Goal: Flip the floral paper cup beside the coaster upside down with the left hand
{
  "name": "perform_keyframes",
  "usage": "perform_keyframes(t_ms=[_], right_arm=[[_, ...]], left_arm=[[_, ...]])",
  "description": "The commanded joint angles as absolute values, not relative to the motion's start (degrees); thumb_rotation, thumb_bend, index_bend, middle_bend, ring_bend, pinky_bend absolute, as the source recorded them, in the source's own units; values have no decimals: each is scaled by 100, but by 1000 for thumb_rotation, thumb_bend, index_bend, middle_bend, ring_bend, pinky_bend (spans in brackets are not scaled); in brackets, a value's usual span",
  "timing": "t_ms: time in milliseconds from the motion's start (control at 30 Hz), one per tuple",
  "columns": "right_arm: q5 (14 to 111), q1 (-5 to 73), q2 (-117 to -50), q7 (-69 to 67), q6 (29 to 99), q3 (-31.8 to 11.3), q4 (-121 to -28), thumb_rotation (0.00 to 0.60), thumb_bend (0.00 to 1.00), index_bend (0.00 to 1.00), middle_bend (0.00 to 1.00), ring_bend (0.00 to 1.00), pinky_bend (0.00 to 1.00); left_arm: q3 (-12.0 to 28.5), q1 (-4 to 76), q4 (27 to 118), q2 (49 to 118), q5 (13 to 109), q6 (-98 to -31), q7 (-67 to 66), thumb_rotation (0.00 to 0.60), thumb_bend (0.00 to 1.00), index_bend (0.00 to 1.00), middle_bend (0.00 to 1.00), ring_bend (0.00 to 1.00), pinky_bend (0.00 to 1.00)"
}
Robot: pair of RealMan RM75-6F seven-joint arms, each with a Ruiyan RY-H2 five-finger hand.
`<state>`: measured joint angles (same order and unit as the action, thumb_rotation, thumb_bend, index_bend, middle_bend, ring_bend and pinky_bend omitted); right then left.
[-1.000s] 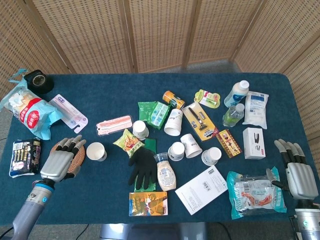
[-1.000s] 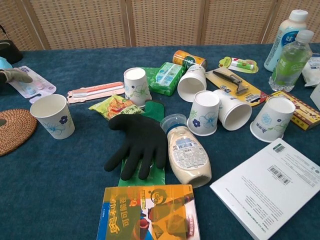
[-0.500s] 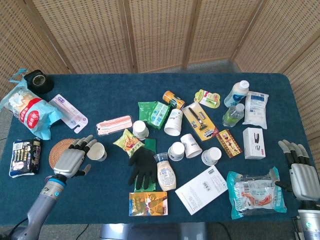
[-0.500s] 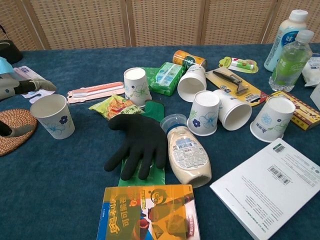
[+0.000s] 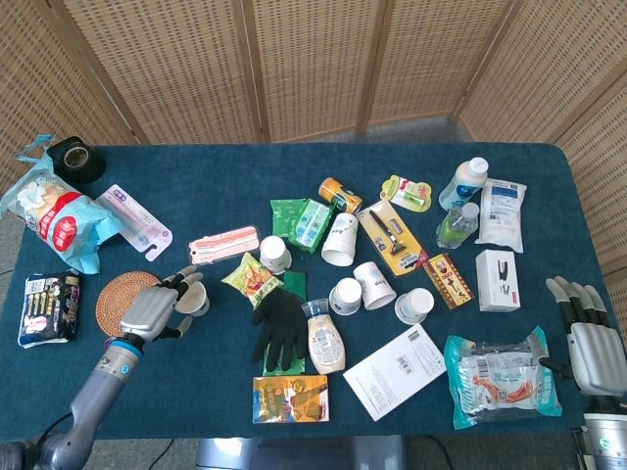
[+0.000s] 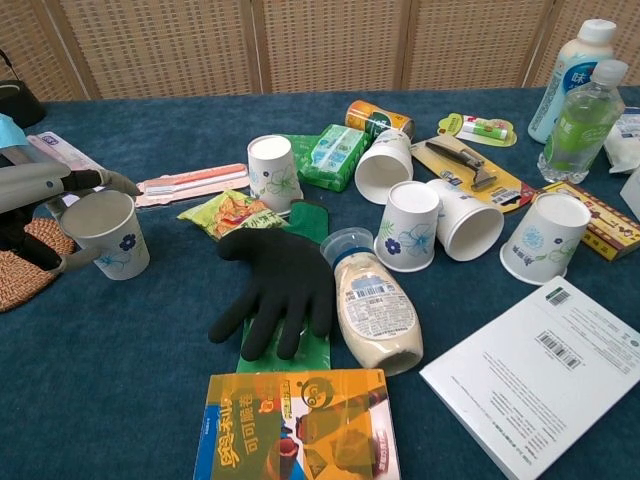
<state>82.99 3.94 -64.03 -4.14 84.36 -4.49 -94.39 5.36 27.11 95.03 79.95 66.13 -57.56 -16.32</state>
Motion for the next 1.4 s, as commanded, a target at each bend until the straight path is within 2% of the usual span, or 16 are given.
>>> perform_keyframes(t_ms=[33,167,367,767,1100,1400], right_arm=[[8296,389,-6403,-404,8434,-448,-9449,536,447,0,0,0,0],[8304,394,-6390,-406,8418,-450,-9472,537,446,0,0,0,0],[8298,394,-6385,-398,8402,-455,-9476,537,446,0,0,0,0],[8290,418,-6426,-497,8341,-469,-9380,532,447,0,0,0,0],[8275,404,-6422,-610,8319,-465,-9302,536,448,0,0,0,0],[8272,378,-6434,-716,8341,-472,-9233,536,446,0,0,0,0]], left_arm=[[529,2727,9443,8018,6694,-5759,-1501,600,458,191,175,245,426],[493,2764,9381,7983,6762,-5704,-1405,600,461,229,229,271,460],[484,2860,9569,7647,6764,-5663,-1606,600,462,233,227,274,472],[446,3391,10243,6790,6278,-5463,-3215,600,482,241,245,284,500],[101,4278,10712,6736,4733,-5297,-5454,600,493,234,235,283,500],[-184,5092,10903,7111,3636,-5661,-6792,600,495,239,226,282,492]])
